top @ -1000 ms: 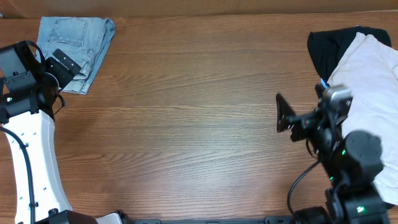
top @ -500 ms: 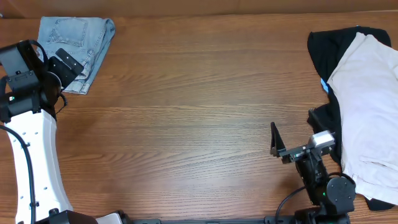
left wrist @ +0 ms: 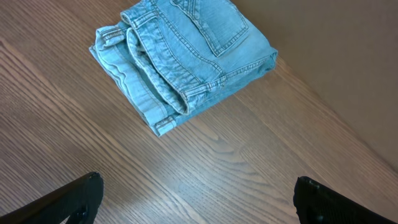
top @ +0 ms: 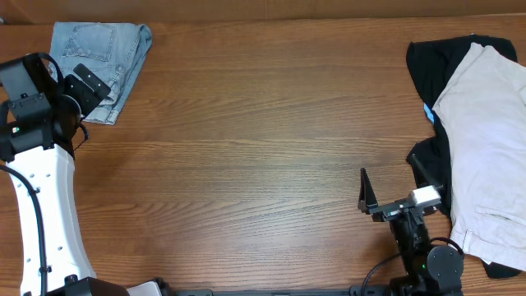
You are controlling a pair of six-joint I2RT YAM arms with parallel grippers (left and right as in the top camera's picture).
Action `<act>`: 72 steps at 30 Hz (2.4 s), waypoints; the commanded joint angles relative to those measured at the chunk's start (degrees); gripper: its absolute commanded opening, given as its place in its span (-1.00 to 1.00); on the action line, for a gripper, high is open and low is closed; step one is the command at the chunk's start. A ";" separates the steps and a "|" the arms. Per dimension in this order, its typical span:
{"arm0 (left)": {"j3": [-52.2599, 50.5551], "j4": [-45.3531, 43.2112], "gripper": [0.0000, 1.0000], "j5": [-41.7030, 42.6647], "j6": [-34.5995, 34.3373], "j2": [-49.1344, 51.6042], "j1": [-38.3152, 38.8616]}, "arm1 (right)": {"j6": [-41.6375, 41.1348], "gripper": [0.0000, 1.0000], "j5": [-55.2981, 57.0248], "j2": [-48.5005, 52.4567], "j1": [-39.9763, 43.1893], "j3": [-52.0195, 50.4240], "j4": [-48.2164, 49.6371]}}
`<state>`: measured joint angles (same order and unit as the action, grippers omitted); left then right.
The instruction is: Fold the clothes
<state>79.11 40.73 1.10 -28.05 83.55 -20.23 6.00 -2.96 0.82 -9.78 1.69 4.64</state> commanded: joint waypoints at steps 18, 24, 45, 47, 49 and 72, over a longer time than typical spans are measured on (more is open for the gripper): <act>-0.20 -0.20 0.99 -0.02 1.27 0.42 0.28 | -0.17 1.00 -2.45 -0.66 0.15 -1.25 -9.05; -0.20 -0.20 1.00 -0.02 1.25 0.42 0.39 | -0.17 1.00 -2.45 -0.66 0.15 -1.25 -9.05; -0.22 -0.02 1.00 -0.02 1.27 -3.28 1.33 | -0.17 1.00 -2.45 -0.66 0.15 -1.25 -9.05; -0.22 0.15 1.00 -0.02 1.27 -5.66 2.78 | -0.17 1.00 -2.45 -0.66 0.15 -1.25 -9.05; -0.22 0.17 1.00 -0.02 1.27 -8.31 5.01 | -0.17 1.00 -2.45 -0.66 0.15 -1.25 -9.05; -37.83 -21.75 1.00 0.94 1.03 -51.93 10.10 | -0.17 1.00 -2.45 -0.66 0.15 -1.25 -9.05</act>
<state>49.43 21.80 0.71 -26.83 37.63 -10.15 6.00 -5.15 0.73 -9.78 1.06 -4.69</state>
